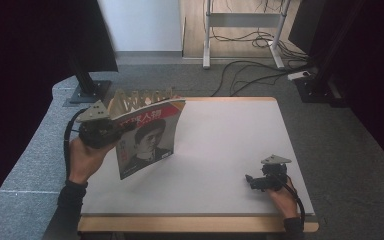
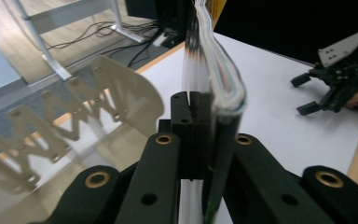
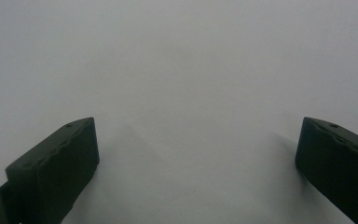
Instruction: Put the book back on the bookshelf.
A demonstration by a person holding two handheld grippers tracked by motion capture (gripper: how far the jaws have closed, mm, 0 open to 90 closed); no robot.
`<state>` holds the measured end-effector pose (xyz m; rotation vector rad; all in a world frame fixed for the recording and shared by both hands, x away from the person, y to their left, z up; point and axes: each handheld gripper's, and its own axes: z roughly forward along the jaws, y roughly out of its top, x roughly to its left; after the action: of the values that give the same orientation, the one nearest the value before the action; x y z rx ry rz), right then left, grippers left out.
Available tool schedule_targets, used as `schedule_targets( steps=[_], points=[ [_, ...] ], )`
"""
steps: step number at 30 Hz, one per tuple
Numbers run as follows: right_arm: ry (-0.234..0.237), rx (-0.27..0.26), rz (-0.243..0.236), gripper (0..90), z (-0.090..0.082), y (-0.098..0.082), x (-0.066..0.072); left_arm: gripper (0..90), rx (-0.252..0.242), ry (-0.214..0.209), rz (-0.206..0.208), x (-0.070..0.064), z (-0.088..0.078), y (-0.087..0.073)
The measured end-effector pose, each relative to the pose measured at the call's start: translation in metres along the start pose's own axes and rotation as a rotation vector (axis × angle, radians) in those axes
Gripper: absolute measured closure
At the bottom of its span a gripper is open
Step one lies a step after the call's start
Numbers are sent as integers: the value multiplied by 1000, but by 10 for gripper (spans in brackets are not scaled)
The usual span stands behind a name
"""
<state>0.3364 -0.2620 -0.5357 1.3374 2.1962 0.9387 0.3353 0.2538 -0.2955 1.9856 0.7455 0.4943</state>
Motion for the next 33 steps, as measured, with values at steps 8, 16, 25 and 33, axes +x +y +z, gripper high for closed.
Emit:
schedule_targets(
  steps=[8, 16, 25, 33],
  points=[
    [-5, 1, -3, 0, 1, 0, 0, 868, 4, 85, -55, 18, -20, -6],
    [-5, 0, -3, 0, 1, 0, 0, 869, 24, 176, -109, 42, -36, -13],
    [-5, 0, -4, 0, 1, 0, 0, 868, 29, 272, -165, 66, -39, -13],
    [-3, 3, -3, 0, 1, 0, 0, 868, 3, 310, -213, 84, -19, -11]
  ],
)
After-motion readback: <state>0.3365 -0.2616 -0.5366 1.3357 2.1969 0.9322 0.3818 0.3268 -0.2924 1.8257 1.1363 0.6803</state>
